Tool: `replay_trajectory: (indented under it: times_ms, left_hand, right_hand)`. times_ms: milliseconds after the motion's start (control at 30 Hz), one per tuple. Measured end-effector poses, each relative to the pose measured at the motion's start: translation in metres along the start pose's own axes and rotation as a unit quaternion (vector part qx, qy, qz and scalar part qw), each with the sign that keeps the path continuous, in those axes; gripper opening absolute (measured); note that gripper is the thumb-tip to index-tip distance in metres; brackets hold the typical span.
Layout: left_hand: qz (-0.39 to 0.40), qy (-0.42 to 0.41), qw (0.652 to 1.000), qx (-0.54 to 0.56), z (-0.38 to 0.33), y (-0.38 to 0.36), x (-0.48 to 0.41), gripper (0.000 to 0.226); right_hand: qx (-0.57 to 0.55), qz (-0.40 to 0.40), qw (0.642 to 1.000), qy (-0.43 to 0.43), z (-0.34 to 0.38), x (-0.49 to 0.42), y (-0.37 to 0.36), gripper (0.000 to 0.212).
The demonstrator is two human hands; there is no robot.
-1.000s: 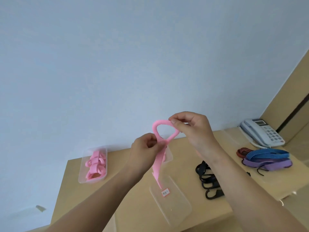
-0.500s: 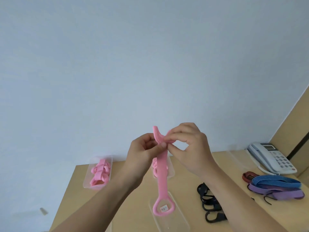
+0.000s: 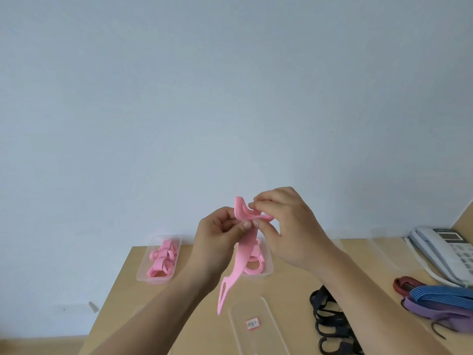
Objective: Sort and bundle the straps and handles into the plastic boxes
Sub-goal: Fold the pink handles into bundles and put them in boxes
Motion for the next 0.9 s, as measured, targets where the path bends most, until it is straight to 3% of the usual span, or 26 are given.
replay_trajectory:
  times_ms: [133,267,400,600,667,733,833,900]
  left_hand:
    - [-0.018,0.028,0.999,0.010,0.002,-0.005,-0.001,0.006]
    - [-0.024,0.064,0.997,0.023,0.006,-0.008,0.000,0.018]
    - [0.007,0.077,0.997,0.026,0.006,-0.014,0.001,0.024]
    - [0.067,0.083,0.994,0.010,0.003,-0.022,0.000,0.063]
    - [0.070,0.087,0.994,0.017,0.003,-0.024,0.000,0.067]
    - [0.074,0.091,0.992,0.035,0.004,-0.025,0.000,0.060]
    - [0.093,0.074,0.992,0.032,0.004,-0.025,-0.002,0.031]
    - [0.084,0.073,0.993,0.036,0.005,-0.024,-0.003,0.027]
  right_hand:
    - [-0.023,-0.008,1.000,-0.016,-0.008,-0.001,0.001,0.015]
    - [-0.069,-0.069,0.995,-0.029,-0.016,-0.002,0.006,0.012]
    - [-0.064,-0.079,0.994,-0.025,-0.018,0.000,0.001,0.013]
    - [-0.018,-0.089,0.996,-0.002,-0.018,0.006,-0.003,0.016]
    - [-0.016,-0.080,0.997,0.013,-0.018,0.010,-0.004,0.015]
    - [-0.017,-0.070,0.997,0.025,-0.019,0.013,-0.004,0.013]
    - [-0.031,-0.057,0.998,0.025,-0.019,0.015,-0.003,0.011]
    - [-0.075,-0.048,0.996,0.006,-0.020,0.017,-0.002,0.016]
Point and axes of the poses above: each hand's wrist, its own x-axis away from the middle knuckle, its own y-axis out of the back of the hand, z = x × y, the point moved 5 cm from there along -x, towards the middle knuckle, and after that the axes turned 8 degrees about -x, right-handed, at the moved point
